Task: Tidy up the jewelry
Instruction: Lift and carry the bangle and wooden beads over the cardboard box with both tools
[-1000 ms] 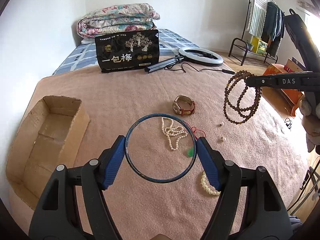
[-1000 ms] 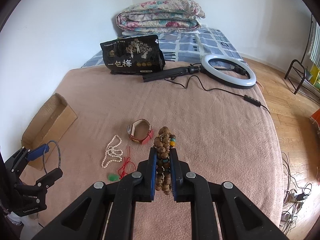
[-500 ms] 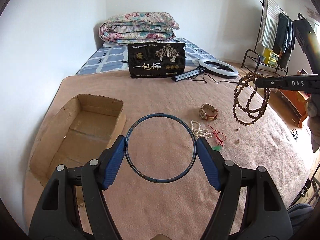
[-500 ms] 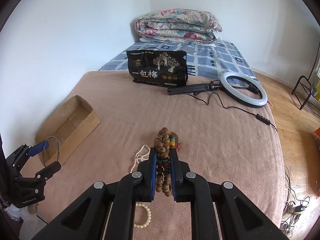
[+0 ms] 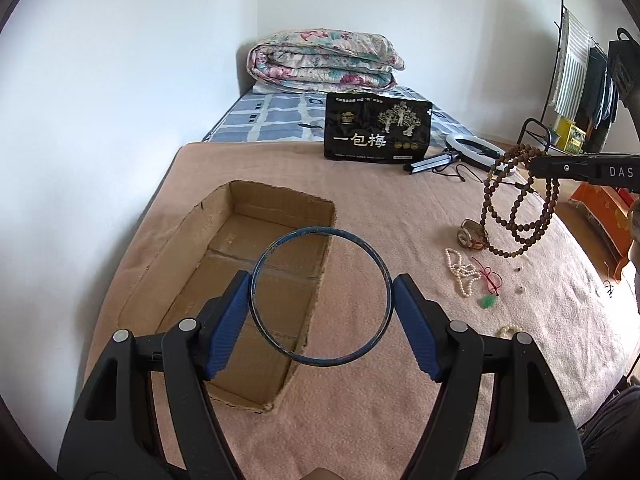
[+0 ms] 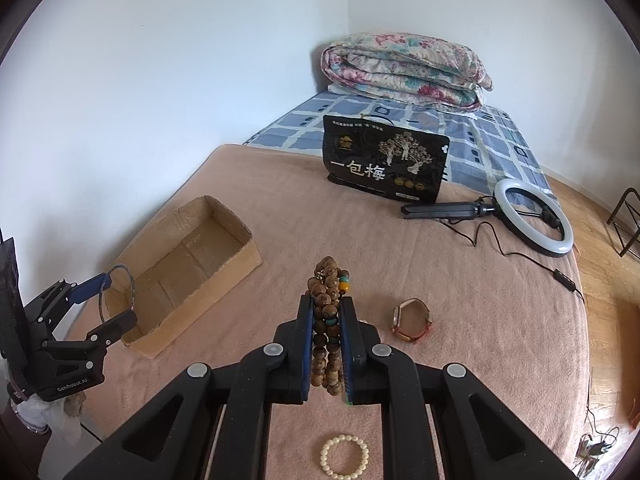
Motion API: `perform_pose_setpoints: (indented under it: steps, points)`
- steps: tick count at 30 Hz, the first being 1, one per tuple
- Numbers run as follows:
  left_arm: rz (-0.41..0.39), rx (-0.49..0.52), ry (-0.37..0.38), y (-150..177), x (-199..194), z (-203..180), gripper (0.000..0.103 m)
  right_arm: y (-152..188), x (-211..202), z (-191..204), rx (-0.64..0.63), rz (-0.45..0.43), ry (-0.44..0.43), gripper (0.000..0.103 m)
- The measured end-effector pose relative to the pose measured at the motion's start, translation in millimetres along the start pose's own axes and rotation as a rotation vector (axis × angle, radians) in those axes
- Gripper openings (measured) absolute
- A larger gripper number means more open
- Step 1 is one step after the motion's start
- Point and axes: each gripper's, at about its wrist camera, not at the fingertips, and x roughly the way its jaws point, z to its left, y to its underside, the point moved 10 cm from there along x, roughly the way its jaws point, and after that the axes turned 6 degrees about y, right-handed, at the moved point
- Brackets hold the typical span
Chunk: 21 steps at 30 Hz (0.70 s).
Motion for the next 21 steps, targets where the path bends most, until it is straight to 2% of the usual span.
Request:
perform_pose_setpoints:
  steps: [21]
  points:
    - [0.023, -0.066, -0.083, 18, 8, 88, 0.074, -38, 46, 131, -0.089, -0.002, -0.148, 0.01]
